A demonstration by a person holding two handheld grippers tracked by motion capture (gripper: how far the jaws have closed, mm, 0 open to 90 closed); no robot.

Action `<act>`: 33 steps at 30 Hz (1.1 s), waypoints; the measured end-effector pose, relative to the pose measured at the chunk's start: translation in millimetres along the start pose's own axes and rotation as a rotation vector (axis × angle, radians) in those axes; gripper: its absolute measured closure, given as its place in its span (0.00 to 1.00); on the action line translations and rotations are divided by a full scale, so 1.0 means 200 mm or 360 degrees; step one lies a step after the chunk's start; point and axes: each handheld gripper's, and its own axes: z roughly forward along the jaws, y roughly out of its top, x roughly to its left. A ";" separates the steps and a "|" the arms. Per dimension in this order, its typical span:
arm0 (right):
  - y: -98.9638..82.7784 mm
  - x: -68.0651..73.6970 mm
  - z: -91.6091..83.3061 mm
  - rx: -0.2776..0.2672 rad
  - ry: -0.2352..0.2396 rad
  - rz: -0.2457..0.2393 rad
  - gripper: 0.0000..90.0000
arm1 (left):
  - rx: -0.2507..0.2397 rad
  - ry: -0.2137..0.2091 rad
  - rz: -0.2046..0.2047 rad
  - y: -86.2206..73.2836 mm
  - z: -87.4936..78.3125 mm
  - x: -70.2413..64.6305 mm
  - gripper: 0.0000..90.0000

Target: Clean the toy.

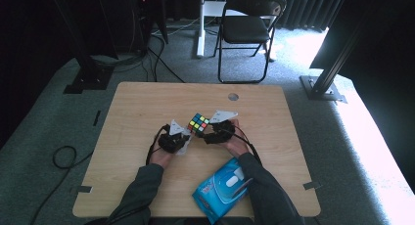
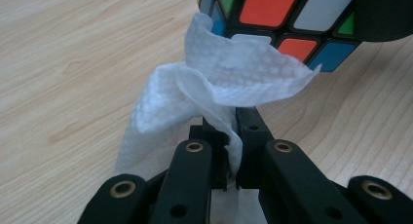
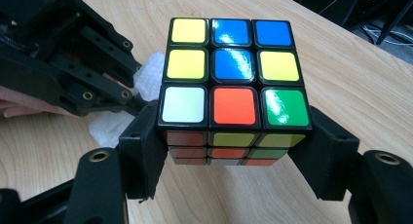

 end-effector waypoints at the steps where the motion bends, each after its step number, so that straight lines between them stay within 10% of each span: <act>1: 0.00 0.00 0.00 -0.0002 0.0001 0.0004 0.38 | -0.0003 -0.0003 0.0005 0.00 0.00 0.00 0.95; 33: 0.05 -0.01 -0.02 -0.0044 -0.0002 0.0043 0.38 | -0.0102 -0.0084 0.0164 0.04 0.03 -0.11 0.95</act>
